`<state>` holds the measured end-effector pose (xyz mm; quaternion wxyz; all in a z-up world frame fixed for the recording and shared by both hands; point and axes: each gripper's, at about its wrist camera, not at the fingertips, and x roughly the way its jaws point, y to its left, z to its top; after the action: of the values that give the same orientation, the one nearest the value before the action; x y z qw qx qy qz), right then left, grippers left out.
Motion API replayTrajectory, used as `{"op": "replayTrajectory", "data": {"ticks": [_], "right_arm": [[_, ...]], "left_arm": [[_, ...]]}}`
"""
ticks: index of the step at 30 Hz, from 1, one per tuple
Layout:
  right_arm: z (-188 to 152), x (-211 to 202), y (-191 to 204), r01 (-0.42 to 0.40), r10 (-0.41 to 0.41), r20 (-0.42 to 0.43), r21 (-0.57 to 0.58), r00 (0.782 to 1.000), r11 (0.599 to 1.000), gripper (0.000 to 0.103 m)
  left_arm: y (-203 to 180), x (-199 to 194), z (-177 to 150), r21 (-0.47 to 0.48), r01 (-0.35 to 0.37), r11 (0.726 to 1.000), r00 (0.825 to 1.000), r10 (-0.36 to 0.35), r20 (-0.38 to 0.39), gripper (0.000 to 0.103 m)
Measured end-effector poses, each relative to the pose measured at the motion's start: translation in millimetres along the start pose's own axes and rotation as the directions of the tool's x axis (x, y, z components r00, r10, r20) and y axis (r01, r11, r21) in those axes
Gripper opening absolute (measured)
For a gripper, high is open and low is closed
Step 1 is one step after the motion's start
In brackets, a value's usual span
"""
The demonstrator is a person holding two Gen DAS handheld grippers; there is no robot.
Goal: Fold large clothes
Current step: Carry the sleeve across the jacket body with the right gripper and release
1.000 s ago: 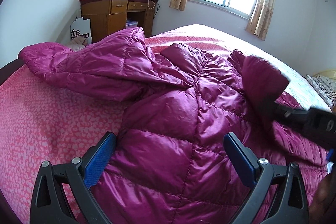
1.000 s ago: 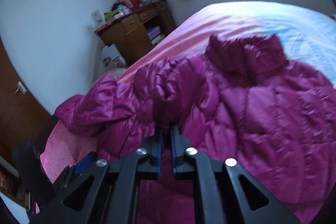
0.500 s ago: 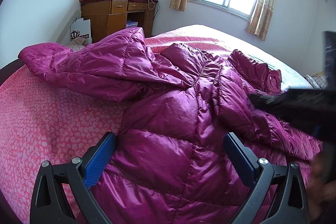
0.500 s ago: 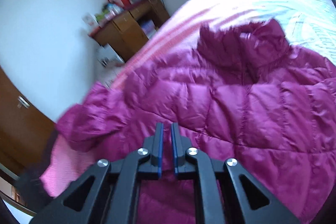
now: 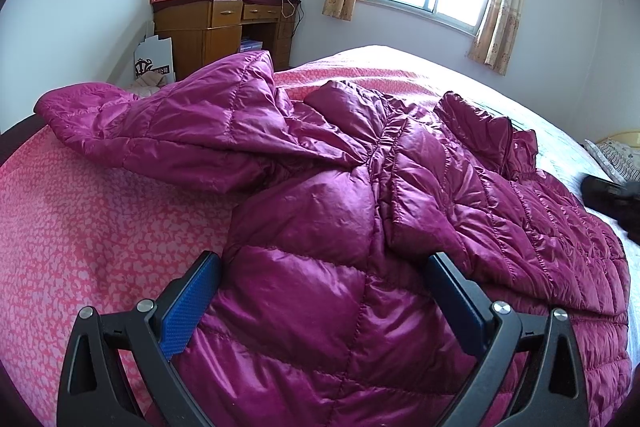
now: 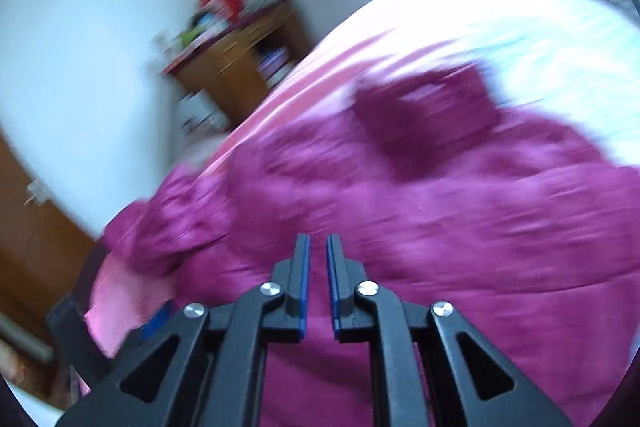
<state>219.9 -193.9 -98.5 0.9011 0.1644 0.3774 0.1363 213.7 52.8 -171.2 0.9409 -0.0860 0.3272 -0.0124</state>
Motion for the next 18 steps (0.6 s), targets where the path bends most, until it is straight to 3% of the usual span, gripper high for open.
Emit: {"op": "replayTrajectory", "data": {"ticks": [2,4,7,10,12,16,18], "right_arm": [[3.2,-24.4,-35.3,0.129,-0.13,0.038,0.027,0.991,0.991,0.017],[2.1,-37.5,-69.0,0.247,-0.25,0.031,0.062,0.968,0.967,0.017],[-10.4,-49.5,-104.9,0.347,-0.349,0.002,0.096,0.937,0.933,0.017],[-28.2,-32.3,-120.1,0.373,-0.37,-0.043,0.108,0.928,0.922,0.017],[-33.0,-31.5,-118.1,0.376,-0.378,0.006,0.105,0.926,0.921,0.017],[-28.7,-19.3,-103.9,0.429,-0.43,0.013,0.052,0.903,0.902,0.02],[-31.4,-23.4,-104.0,0.424,-0.425,0.016,0.041,0.905,0.905,0.027]], "left_arm": [[0.5,0.4,-0.3,0.001,-0.002,1.0,1.0,0.002,0.0,0.102],[0.2,1.1,-0.1,0.005,-0.007,1.0,1.0,0.007,-0.002,0.102],[-2.0,2.3,-0.3,0.011,-0.017,1.0,1.0,0.017,-0.007,0.102],[-4.2,4.7,0.7,0.021,-0.028,0.999,0.999,0.028,-0.017,0.102],[-4.7,5.5,1.1,0.025,-0.033,0.999,0.999,0.034,-0.023,0.102],[-10.1,9.0,4.2,0.042,-0.053,0.998,0.997,0.055,-0.047,0.102],[-11.5,7.6,4.8,0.062,-0.06,0.996,0.995,0.065,-0.07,0.102]]}}
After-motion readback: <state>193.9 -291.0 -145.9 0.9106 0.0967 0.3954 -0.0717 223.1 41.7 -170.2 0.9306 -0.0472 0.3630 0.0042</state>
